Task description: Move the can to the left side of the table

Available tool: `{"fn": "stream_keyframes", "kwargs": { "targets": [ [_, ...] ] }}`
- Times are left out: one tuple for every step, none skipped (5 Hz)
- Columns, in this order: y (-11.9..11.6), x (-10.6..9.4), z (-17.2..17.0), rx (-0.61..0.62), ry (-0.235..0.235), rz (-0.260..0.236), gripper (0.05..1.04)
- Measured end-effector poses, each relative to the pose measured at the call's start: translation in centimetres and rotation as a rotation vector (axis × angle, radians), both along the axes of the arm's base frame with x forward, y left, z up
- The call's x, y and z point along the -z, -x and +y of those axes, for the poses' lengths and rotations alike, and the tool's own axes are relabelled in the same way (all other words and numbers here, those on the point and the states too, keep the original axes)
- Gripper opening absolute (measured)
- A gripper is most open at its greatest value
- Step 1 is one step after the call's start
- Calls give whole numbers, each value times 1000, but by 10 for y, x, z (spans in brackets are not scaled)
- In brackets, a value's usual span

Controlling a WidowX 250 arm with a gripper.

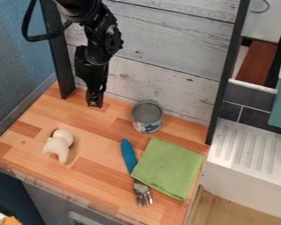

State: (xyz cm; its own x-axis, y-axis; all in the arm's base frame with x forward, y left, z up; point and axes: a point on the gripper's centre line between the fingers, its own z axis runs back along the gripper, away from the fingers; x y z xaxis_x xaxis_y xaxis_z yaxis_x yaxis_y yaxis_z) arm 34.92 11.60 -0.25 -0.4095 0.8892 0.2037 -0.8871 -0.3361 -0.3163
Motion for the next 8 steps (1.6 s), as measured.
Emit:
{"fn": "stream_keyframes", "kwargs": {
  "targets": [
    [5, 12, -1, -5, 10, 32, 999],
    [8, 14, -11, -27, 23, 50, 999],
    [7, 8, -26, -28, 2, 47, 999],
    [5, 10, -51, -15, 33, 55, 999],
    [-2, 11, -82, 21, 101, 40, 999],
    [-8, 23, -105, 81, 162, 36, 999],
    [-16, 33, -114, 113, 191, 38, 999],
    [-21, 46, -122, 145, 202, 51, 999]
  ]
}}
